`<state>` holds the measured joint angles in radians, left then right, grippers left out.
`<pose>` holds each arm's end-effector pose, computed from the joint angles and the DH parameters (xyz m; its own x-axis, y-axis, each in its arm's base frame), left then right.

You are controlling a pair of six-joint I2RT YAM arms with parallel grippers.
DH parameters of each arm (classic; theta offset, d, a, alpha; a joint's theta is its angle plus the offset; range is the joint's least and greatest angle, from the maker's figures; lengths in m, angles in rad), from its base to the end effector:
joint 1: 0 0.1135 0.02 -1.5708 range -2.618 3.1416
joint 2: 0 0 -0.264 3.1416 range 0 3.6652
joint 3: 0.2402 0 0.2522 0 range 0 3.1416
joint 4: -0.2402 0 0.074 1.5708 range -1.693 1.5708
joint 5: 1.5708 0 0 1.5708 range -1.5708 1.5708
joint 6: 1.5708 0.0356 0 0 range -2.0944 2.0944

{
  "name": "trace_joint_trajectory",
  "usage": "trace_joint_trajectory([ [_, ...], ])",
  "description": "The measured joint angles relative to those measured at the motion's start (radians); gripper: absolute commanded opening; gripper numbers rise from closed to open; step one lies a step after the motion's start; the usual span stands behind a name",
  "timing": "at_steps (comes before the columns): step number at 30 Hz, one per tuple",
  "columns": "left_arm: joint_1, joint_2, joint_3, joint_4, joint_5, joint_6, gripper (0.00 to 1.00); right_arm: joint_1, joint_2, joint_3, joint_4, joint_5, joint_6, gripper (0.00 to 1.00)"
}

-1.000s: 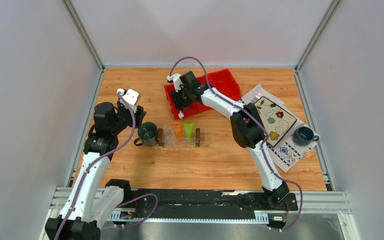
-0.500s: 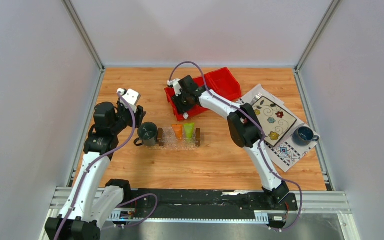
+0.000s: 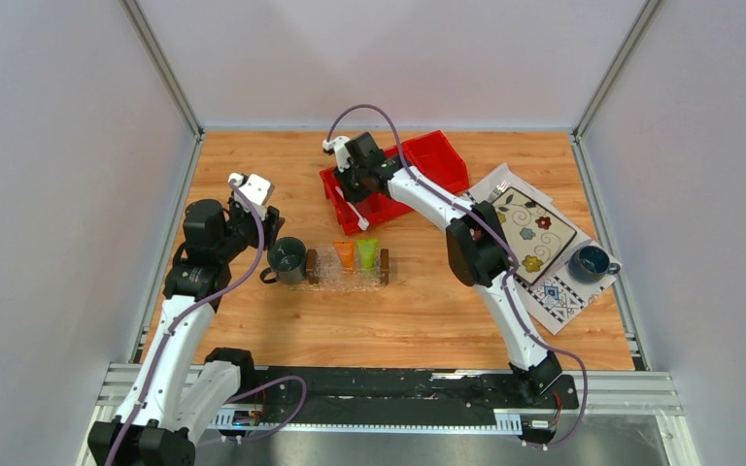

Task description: Prepare toiletry sets of a toothbrush and toothpaste on the tray

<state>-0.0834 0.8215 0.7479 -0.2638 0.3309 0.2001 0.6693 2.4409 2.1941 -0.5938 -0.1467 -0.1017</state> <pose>0.1889 -0.0274 0.3130 -0.2469 0.2093 -0.9462 0.4422 0.8931 0.0822 0.4256 0.3434 0.2007 -0.5112 -0.5325 -0.6746 -0.7460 0.6647 0.0406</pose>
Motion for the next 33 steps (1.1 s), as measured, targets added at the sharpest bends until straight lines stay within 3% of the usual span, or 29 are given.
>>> trace_joint_trajectory([
  [4,0.0,0.0,0.0,0.0,0.0,0.0,0.57,0.0,0.0,0.002,-0.003,0.003,0.0,0.23],
  [8,0.0,0.0,0.0,0.0,0.002,0.0,0.57,0.0,0.0,-0.002,-0.013,0.006,0.0,0.34],
  [13,0.0,0.0,0.0,0.0,0.003,0.0,0.57,0.0,0.0,-0.017,-0.02,0.007,0.0,0.38],
  [22,0.001,0.0,0.0,0.0,0.003,0.003,0.57,0.0,0.008,-0.021,-0.024,0.007,0.001,0.36],
  [33,0.001,0.003,-0.001,0.0,0.005,0.006,0.57,0.0,0.04,-0.021,-0.032,0.008,0.005,0.19],
])
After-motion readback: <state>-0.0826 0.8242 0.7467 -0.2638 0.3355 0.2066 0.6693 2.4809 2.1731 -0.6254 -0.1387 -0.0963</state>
